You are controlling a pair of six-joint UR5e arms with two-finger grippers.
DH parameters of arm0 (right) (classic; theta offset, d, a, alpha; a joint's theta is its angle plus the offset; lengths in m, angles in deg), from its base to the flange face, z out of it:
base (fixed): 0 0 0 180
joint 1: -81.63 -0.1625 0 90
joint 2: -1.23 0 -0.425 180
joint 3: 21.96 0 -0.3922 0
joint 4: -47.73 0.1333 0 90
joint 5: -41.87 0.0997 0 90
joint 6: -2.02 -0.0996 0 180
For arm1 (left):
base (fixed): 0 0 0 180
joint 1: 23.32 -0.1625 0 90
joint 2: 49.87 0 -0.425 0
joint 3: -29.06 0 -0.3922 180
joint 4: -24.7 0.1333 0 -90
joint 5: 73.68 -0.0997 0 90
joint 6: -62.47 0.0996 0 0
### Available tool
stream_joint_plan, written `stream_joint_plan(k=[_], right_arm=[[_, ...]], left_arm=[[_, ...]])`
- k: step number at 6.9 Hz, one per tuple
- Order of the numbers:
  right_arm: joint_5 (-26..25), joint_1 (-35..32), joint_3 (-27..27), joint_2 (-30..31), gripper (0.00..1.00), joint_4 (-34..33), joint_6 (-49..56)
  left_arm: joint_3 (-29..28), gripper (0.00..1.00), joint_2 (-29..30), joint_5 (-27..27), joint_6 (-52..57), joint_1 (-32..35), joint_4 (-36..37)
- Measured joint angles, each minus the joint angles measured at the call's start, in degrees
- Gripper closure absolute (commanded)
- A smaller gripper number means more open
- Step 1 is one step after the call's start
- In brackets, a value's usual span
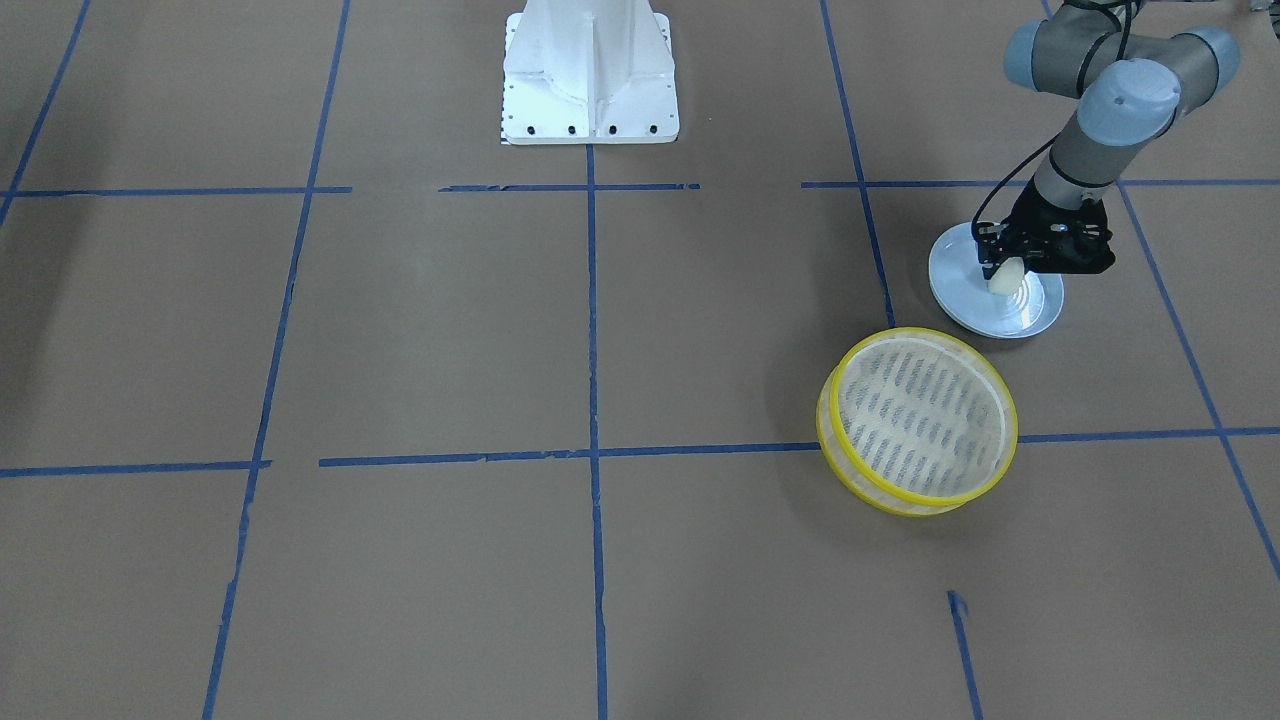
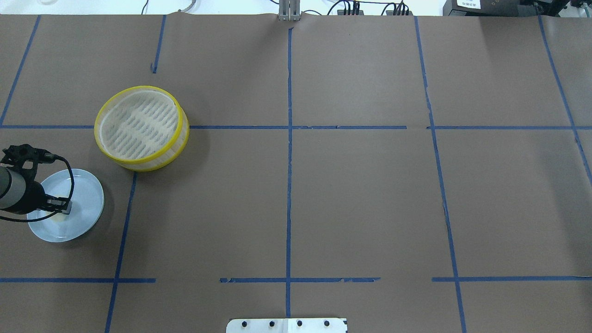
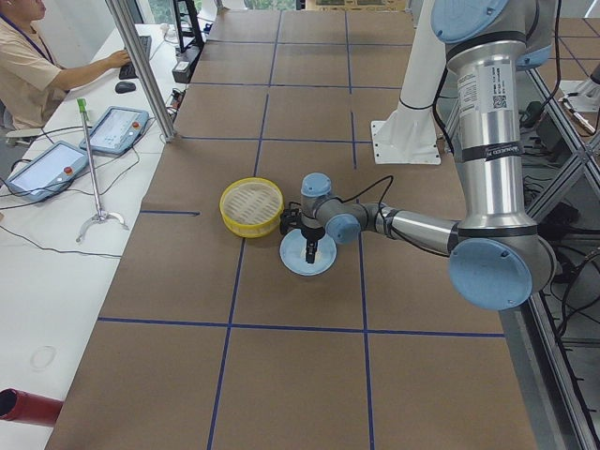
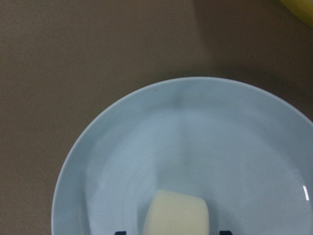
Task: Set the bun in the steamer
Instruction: 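Close the left gripper on the pale bun and lift it, then carry the bun with the left gripper over the yellow steamer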
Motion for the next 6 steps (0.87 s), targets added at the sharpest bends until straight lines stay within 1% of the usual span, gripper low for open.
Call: stream_joint_plan(k=[1, 2, 3, 4, 5, 6], right_arm=[[0.0, 0.0, 0.0, 0.0, 0.0, 0.0, 0.0], [0.0, 0.0, 0.0, 0.0, 0.0, 0.0, 0.0], [0.0, 0.0, 0.0, 0.0, 0.0, 0.0, 0.0], [0.0, 0.0, 0.0, 0.0, 0.0, 0.0, 0.0], [0.0, 0.0, 0.0, 0.0, 0.0, 0.0, 0.0], [0.0, 0.0, 0.0, 0.0, 0.0, 0.0, 0.0]], left_arm=[[0.9, 0.6, 0.1, 0.0, 0.0, 0.2, 0.0], [2.4, 0.61, 0.8, 0.2, 0.0, 2.0, 0.0], [3.8, 0.61, 3.6, 0.5, 0.0, 6.3, 0.6], [4.3, 0.63, 9.1, 0.7, 0.0, 9.8, 4.8], [4.0, 0.63, 17.2, 0.6, 0.0, 11.5, 13.6], [2.0, 0.63, 24.8, 0.6, -0.1, 11.9, 20.8]])
